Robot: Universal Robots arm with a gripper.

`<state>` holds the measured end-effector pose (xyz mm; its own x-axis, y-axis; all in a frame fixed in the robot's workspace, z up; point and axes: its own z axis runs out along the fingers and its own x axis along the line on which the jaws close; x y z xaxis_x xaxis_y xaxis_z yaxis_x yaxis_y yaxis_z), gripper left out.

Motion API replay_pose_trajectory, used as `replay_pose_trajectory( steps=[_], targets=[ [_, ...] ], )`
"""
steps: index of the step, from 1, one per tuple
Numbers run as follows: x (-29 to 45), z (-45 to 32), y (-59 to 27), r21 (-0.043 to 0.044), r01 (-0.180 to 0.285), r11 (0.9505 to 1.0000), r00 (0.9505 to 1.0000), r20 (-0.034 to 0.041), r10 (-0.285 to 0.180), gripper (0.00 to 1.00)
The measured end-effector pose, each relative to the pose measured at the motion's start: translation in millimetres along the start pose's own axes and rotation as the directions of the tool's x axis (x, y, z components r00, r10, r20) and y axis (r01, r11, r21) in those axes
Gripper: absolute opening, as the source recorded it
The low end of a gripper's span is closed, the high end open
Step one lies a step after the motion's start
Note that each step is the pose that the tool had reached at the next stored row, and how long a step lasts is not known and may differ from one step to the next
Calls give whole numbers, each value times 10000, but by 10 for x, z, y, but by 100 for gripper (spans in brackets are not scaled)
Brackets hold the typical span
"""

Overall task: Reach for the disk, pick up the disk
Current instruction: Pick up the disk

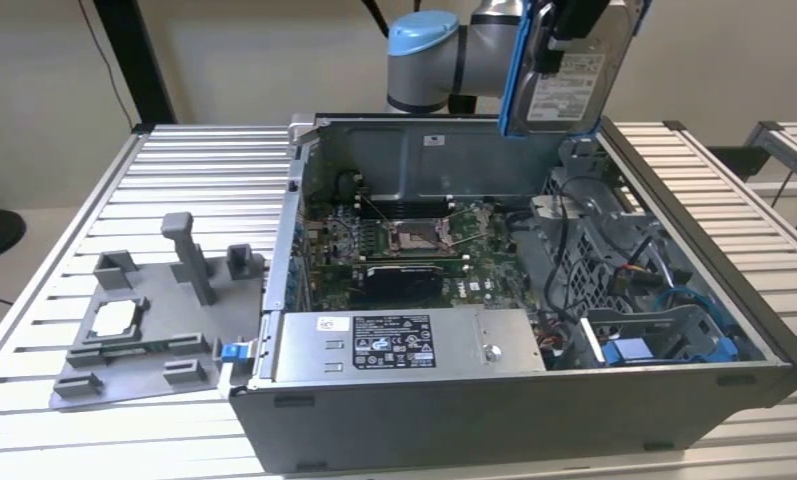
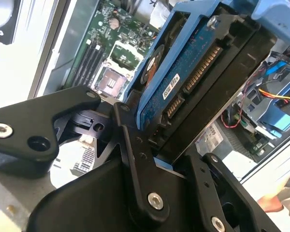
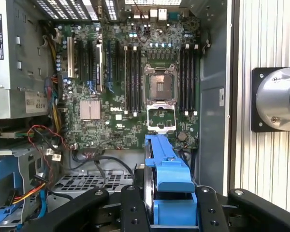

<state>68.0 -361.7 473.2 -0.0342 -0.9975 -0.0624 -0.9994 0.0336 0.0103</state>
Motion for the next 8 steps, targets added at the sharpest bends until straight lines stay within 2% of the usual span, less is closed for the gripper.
replay_pose_trajectory(
  steps=[8],
  targets=[
    [37,-1,-1,-1,-1,10000,10000,1,1,0]
  ],
)
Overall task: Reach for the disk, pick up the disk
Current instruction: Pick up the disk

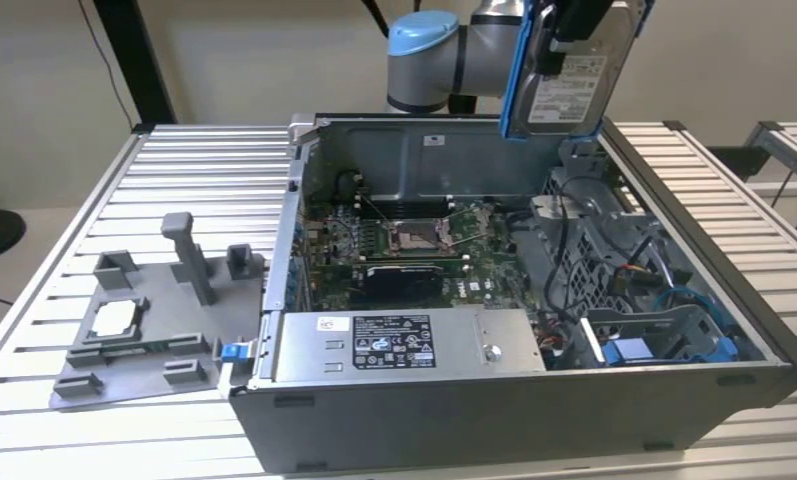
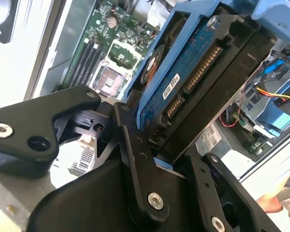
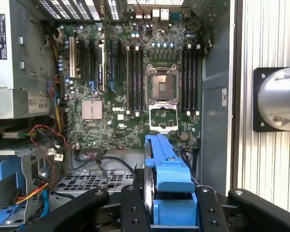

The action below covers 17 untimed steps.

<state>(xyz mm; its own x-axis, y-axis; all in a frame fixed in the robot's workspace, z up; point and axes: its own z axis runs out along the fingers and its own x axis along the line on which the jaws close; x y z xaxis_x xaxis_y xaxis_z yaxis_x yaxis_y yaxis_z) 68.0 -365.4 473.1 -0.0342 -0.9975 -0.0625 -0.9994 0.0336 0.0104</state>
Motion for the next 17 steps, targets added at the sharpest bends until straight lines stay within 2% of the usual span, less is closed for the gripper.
replay_pose_trajectory(
  steps=[17],
  targets=[
    [36,-3,-6,-1,1,10000,10000,-2,-1,0]
  ],
)
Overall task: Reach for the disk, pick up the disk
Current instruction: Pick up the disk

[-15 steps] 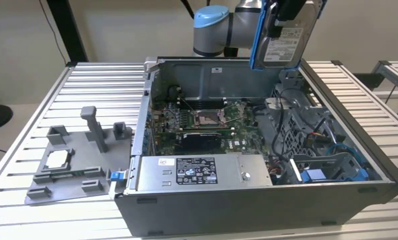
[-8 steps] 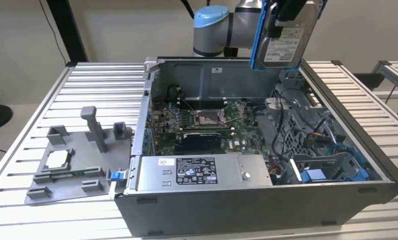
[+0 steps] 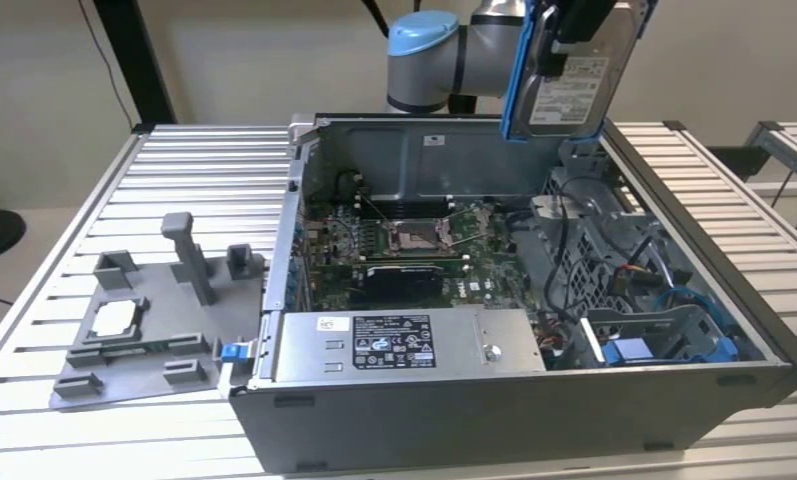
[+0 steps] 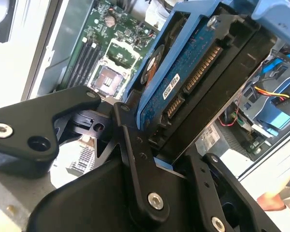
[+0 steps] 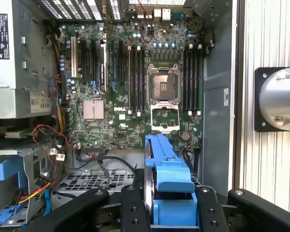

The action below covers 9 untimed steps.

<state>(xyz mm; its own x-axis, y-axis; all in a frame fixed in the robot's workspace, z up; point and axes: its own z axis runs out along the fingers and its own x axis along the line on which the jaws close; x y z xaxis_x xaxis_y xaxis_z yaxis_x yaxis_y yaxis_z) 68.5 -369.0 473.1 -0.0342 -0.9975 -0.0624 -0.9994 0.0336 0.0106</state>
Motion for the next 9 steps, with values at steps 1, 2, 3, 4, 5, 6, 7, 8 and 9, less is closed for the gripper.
replay_pose_trajectory(
  steps=[1,2,3,4,5,6,7,8,9],
  targets=[
    [2,0,-1,0,-1,10000,10000,0,1,0],
    [7,-1,-2,-1,-1,10000,10000,-2,1,0],
    [14,-1,-3,-2,0,10000,10000,-2,0,0],
    [23,-2,-4,-2,0,10000,10000,-1,0,0],
    [33,-2,-5,-3,-1,10000,10000,0,1,0],
    [45,-2,-7,-3,0,10000,10000,0,0,0],
    [64,-3,-9,-3,0,10000,10000,-1,0,0],
    [84,-4,-10,-3,-1,10000,10000,0,1,0],
    [104,-5,-12,-3,-1,10000,10000,-1,1,0]
  ],
)
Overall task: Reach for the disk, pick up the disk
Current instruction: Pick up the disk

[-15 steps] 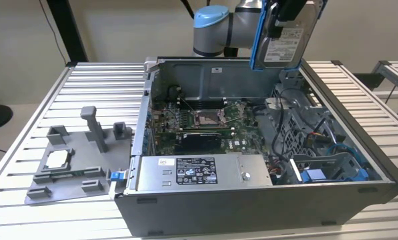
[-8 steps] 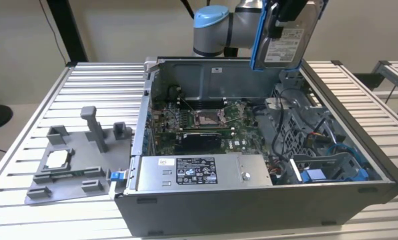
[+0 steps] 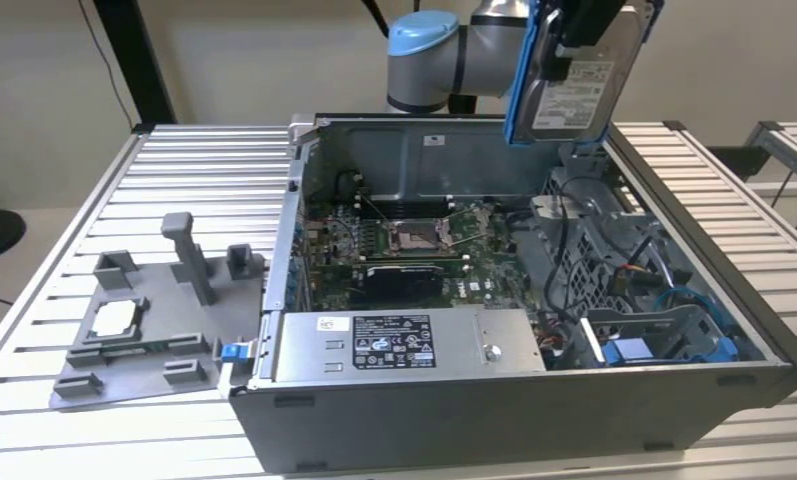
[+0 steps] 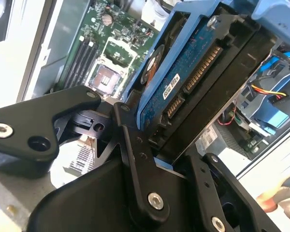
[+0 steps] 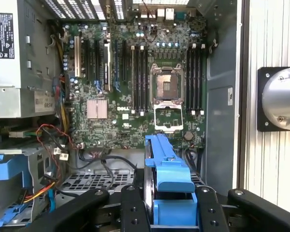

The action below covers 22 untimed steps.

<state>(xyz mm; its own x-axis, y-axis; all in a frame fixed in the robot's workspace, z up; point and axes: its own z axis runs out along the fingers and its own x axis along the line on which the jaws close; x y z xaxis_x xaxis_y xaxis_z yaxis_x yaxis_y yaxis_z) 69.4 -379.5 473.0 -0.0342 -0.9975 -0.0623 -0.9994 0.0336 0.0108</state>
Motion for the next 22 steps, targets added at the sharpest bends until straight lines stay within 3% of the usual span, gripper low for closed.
replay_pose_trajectory(
  steps=[8,22],
  targets=[
    [124,-4,-18,-1,0,10000,10000,0,0,0],
    [189,-4,-53,-2,-1,10000,10000,1,1,0]
  ],
)
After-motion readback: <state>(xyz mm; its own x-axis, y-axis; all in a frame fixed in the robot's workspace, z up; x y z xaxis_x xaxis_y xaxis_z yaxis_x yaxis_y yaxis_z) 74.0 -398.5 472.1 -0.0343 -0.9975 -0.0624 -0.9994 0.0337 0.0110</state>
